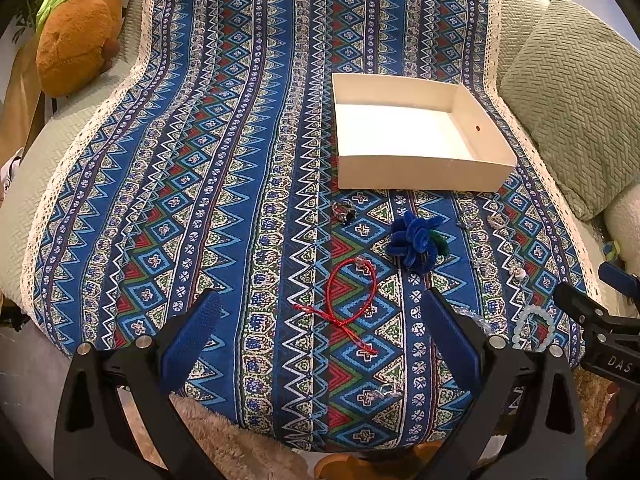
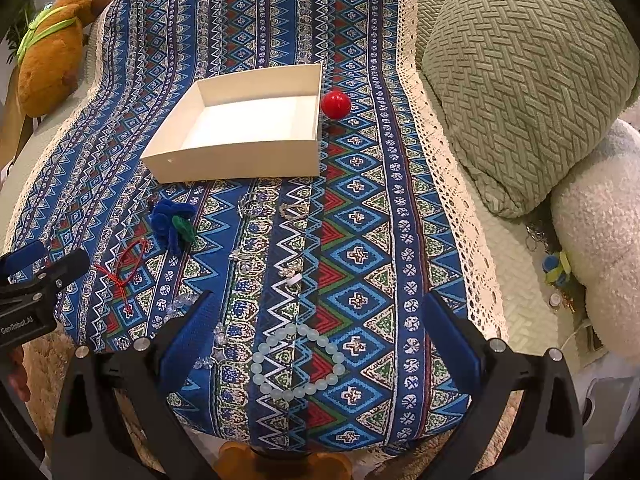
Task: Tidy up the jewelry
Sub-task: 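Grasp a silver ring with the left gripper while the right gripper grasps another silver ring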
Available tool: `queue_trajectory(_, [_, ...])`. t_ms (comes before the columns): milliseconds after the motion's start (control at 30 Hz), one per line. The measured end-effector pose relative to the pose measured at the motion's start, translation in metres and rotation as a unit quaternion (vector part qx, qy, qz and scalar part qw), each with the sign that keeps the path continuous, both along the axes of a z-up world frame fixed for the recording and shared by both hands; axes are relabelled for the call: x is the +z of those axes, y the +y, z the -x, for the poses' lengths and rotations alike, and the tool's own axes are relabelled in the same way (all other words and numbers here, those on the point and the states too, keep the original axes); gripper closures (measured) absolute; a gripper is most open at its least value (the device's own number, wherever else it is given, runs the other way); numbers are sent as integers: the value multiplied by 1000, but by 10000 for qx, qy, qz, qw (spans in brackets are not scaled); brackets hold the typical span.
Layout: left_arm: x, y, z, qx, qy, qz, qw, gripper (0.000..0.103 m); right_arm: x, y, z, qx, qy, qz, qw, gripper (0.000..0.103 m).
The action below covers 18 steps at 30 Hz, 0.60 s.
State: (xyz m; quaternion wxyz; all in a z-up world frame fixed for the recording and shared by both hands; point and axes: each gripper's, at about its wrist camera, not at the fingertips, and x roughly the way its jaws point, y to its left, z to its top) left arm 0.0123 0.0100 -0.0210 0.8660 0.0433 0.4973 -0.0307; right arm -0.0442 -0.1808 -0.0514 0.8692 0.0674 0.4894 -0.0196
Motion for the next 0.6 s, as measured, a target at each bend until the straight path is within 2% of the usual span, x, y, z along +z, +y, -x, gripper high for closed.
queue_trajectory(267, [-13, 6, -19, -22, 105, 159, 9998, 5, -9, 3, -12, 166, 77, -57, 9998, 3])
queue_trajectory(500, [-29, 9, -52, -61, 199, 272, 9994, 5, -16, 0, -39, 375, 149, -16, 9992, 4])
queue_trajectory(600, [-36, 7, -67, -75, 212, 234, 9995, 5, -22, -3, -52, 436, 208, 43, 9988, 7])
